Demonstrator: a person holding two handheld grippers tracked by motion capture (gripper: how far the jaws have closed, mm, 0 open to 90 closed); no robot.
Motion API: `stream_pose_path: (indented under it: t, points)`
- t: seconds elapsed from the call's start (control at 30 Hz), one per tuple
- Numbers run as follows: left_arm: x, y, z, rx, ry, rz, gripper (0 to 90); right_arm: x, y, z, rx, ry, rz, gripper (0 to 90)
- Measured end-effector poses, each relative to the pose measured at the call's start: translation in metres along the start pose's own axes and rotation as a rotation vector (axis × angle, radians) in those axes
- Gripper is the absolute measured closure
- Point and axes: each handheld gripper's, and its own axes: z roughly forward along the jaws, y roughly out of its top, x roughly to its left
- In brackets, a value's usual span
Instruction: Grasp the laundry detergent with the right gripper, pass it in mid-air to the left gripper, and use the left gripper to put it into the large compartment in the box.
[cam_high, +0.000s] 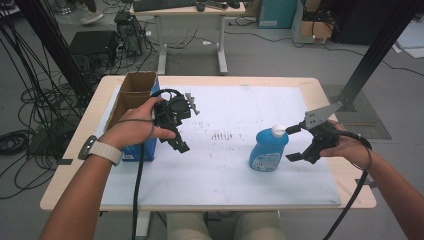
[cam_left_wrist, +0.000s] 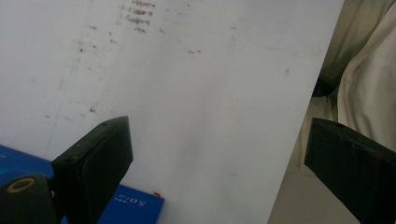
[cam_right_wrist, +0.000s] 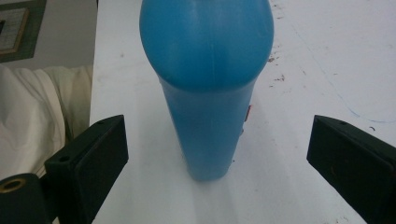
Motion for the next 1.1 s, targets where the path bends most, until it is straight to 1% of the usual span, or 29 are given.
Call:
stream_pose_path:
  t: [0.03, 0.07, 0.1, 0.23, 0.27, 0.37, 0.57, 0.63, 0.67, 0.77, 1.1]
  points:
    - [-0.0002, -0.0001, 0.0001, 0.001, 0.001, -0.004, 8.1, -0.0008, 0.0002, -0.0005, 0.010, 0.005, -0.010, 5.4]
    - [-0.0002, -0.0002, 0.0002, 0.001, 0.001, -0.004, 8.1, 0.0001, -0.0004, 0.0005, -0.008, -0.002, 0.004, 5.4]
    - [0.0000, -0.0002, 0.0002, 0.002, 0.002, -0.004, 8.1, -0.0011, 0.0004, -0.0006, 0.013, 0.008, -0.009, 5.4]
    - [0.0001, -0.0002, 0.0004, 0.002, 0.001, -0.004, 8.1, -0.0008, 0.0003, -0.0004, 0.010, 0.004, -0.008, 5.4]
    - [0.0001, -0.0002, 0.0005, 0.002, 0.001, -0.005, 8.1, 0.0000, -0.0005, 0.0009, -0.010, -0.002, 0.001, 5.4]
    - [0.0001, -0.0002, 0.0008, 0.004, 0.000, -0.003, 8.1, -0.0015, 0.0004, -0.0003, 0.015, 0.010, -0.012, 5.4]
    - [0.0004, -0.0006, 0.0008, 0.001, 0.003, -0.002, 8.1, -0.0016, 0.0004, -0.0006, 0.015, 0.009, -0.012, 5.4]
    - [0.0002, -0.0007, 0.0007, -0.001, 0.001, -0.005, 8.2, -0.0011, 0.0006, -0.0002, 0.009, 0.006, -0.004, 5.4]
    - [0.0002, -0.0007, 0.0008, 0.000, 0.001, -0.005, 8.1, -0.0015, 0.0005, -0.0006, 0.014, 0.009, -0.012, 5.4]
    - [0.0002, -0.0008, 0.0005, 0.002, 0.001, -0.006, 8.1, -0.0008, 0.0008, -0.0001, 0.015, 0.009, -0.005, 5.6]
    - [0.0002, -0.0010, 0.0004, 0.002, 0.001, -0.005, 8.1, -0.0015, 0.0010, 0.0001, 0.012, 0.008, -0.008, 5.6]
